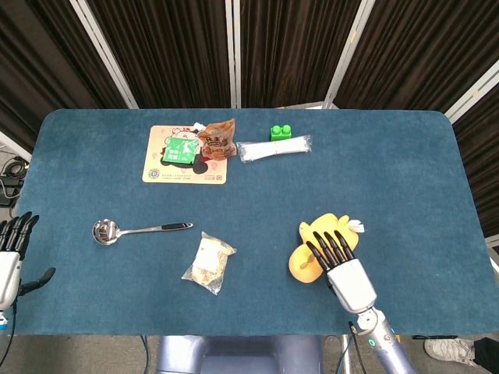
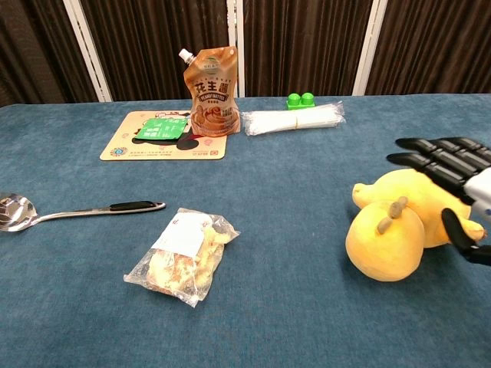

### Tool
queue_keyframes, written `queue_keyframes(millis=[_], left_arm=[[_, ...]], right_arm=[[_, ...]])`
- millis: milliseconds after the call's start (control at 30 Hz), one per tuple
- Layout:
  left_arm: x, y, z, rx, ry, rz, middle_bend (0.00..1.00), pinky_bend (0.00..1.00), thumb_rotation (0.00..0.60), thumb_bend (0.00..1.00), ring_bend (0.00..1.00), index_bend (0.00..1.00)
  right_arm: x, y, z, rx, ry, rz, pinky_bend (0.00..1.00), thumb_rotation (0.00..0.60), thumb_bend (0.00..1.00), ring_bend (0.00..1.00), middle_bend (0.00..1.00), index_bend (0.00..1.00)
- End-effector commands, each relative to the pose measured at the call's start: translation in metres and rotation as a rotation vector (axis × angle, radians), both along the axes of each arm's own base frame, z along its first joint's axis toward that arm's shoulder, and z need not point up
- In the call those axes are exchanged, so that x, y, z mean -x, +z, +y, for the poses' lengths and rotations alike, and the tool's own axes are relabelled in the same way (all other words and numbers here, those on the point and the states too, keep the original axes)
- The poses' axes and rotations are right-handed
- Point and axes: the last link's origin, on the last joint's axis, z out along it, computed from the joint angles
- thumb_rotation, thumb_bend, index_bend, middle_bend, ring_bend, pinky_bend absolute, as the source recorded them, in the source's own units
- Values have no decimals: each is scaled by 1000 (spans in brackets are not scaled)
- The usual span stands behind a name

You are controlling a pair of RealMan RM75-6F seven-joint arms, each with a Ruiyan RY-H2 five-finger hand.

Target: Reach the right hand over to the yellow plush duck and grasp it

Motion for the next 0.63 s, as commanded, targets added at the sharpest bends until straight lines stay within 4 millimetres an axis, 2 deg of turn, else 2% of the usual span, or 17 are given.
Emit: queue_keyframes(millis=[33, 167, 233, 433, 500, 533, 633], left_arm=[[0, 0, 0, -2, -2, -2, 0, 0, 600, 212, 0, 0], [-1, 2, -1, -13, -11, -9, 0, 0, 600, 212, 0, 0], [-2, 2, -1, -17, -16, -12, 0, 0, 600, 212, 0, 0], [-2, 5, -2, -38, -34, -22, 0, 0, 600, 210, 0, 0], [-2, 6, -1, -46, -40, -28, 0, 0, 600, 208, 0, 0], [-2, 7, -1, -52, -45, -35, 0, 0, 600, 208, 0, 0], [-1, 6, -1, -51, -51, -35, 0, 0, 600, 204, 0, 0]], right_arm=[[3, 19, 10, 17, 19, -14, 0, 600, 755, 0, 0, 0], [10, 45, 18, 53, 9, -4, 0, 600, 490, 0, 0, 0], [13, 53, 20, 61, -1, 7, 0, 600, 409, 0, 0, 0], [30, 79, 24, 101, -74, 39, 0, 600, 330, 0, 0, 0], [38, 89, 26, 128, -99, 41, 0, 600, 318, 0, 0, 0], [49, 100, 28, 167, -142, 29, 0, 600, 309, 0, 0, 0], [60, 109, 27, 183, -180, 27, 0, 600, 289, 0, 0, 0]])
